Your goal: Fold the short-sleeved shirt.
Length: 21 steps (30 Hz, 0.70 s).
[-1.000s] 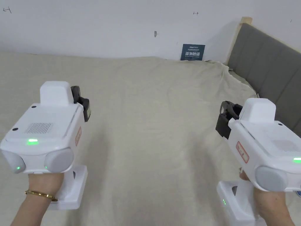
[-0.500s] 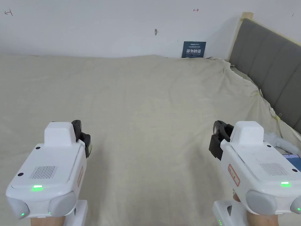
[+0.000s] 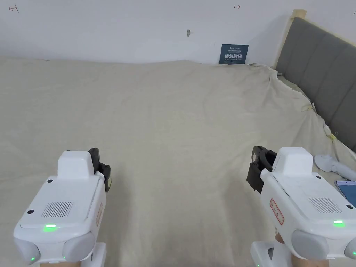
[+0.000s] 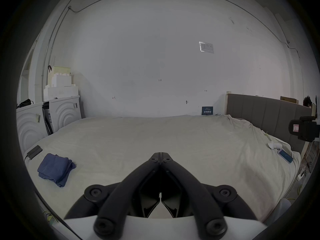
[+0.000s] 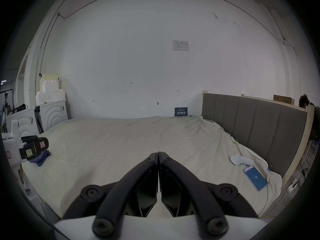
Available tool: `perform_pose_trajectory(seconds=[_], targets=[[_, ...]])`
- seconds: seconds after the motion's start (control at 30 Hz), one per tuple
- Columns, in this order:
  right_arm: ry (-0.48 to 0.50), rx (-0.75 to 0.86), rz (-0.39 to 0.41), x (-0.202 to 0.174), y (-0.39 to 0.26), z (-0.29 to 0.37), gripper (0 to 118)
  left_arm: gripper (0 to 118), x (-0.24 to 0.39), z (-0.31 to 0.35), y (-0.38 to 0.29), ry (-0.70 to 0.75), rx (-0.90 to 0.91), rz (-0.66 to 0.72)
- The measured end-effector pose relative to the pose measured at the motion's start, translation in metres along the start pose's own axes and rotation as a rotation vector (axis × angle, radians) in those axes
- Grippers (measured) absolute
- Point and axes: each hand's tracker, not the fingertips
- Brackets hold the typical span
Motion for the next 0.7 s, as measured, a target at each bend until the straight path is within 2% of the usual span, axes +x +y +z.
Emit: perform_pose_trajectory(seconds=[0.7], targets=[[0.015,-0.01,0.004,-0.0013,-0.0036,-0.0047,0,0,0.0019,-0.0006,-0.0013,0.005,-0.009,-0.005]])
